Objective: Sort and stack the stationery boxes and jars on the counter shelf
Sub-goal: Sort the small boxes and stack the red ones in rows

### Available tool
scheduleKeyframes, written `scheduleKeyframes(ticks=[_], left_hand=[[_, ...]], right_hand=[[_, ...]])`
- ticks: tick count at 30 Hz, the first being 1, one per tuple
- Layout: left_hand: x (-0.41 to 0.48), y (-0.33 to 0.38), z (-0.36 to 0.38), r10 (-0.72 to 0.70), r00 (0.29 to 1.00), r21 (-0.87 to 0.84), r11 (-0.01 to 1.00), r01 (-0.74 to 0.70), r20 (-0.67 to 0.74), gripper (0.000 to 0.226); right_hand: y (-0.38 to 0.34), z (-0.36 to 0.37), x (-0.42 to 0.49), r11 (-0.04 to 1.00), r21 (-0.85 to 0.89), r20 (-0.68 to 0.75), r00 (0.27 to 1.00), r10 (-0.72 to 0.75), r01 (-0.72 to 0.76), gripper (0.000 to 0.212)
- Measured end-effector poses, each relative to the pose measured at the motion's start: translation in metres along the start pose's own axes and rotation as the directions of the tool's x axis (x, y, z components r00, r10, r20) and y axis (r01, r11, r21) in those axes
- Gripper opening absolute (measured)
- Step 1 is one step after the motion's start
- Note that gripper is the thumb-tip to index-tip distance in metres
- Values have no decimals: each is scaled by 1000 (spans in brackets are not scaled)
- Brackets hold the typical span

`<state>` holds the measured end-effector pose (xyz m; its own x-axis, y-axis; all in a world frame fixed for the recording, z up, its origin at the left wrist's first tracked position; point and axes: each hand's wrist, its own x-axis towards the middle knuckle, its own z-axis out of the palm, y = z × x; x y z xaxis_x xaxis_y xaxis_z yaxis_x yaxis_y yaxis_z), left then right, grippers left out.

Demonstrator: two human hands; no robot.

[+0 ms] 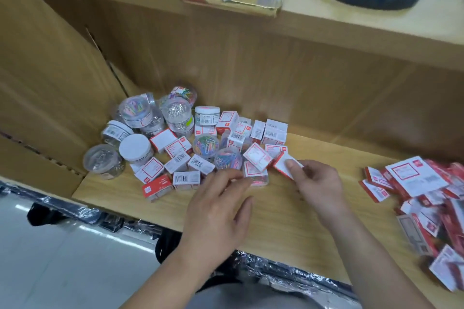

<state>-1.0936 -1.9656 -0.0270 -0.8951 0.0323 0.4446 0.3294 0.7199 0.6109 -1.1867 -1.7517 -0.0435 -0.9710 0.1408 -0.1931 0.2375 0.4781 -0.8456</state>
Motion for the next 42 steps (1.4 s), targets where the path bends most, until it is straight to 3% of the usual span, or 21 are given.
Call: scheduleKeyframes(ticks=[2, 4, 5, 8, 11, 13, 17, 25, 31, 36, 40, 42], left_hand=[[3, -2, 2, 12, 1000, 1, 1000, -12, 10, 30], [6, -3, 5, 21, 1000, 2, 1000, -21, 22, 31], [7, -3, 7, 26, 999, 3, 1000, -26, 24, 31], [7, -4, 9, 60, 998, 42, 997, -62, 31, 31], [3, -7, 10, 118, 991, 99, 987, -125, 69, 28], [2, -8, 7, 116, 988, 149, 980, -130, 99, 28], [6, -11, -1, -19, 995, 315, 949, -13, 98, 39], [16, -11, 1, -69, 991, 353, 935, 23, 117, 49], [29, 48, 48, 27, 985, 24, 999, -32, 172, 43], [37, 114, 117, 70, 941, -78, 996, -47, 331, 52], [39, 179, 174, 178, 921, -191, 975, -116, 346, 50], [36, 203, 198, 251, 905, -212, 960, -186, 344, 50]], right_hand=[[0, -7, -3, 997, 62, 2, 999, 37, -37, 44], [-3, -8, -11, 988, 157, -35, 999, 8, -3, 19], [-5, -8, -16, 987, 151, -74, 996, -52, 62, 18], [1, -4, -29, 939, -59, -110, 933, -342, 337, 37], [23, -1, -38, 873, -206, -40, 887, -460, 443, 39], [30, -4, -43, 888, -170, -51, 896, -440, 427, 39], [22, -5, -46, 983, 17, -81, 980, -180, 182, 43], [5, 4, -37, 989, 105, -43, 994, -100, 104, 46], [-3, -61, -54, 993, -66, 71, 994, -89, 94, 21], [23, -169, -70, 930, -350, 50, 994, -100, 112, 27], [60, -252, -82, 946, -312, -42, 993, -107, 89, 36], [78, -287, -90, 958, -269, -117, 985, -130, 94, 30]])
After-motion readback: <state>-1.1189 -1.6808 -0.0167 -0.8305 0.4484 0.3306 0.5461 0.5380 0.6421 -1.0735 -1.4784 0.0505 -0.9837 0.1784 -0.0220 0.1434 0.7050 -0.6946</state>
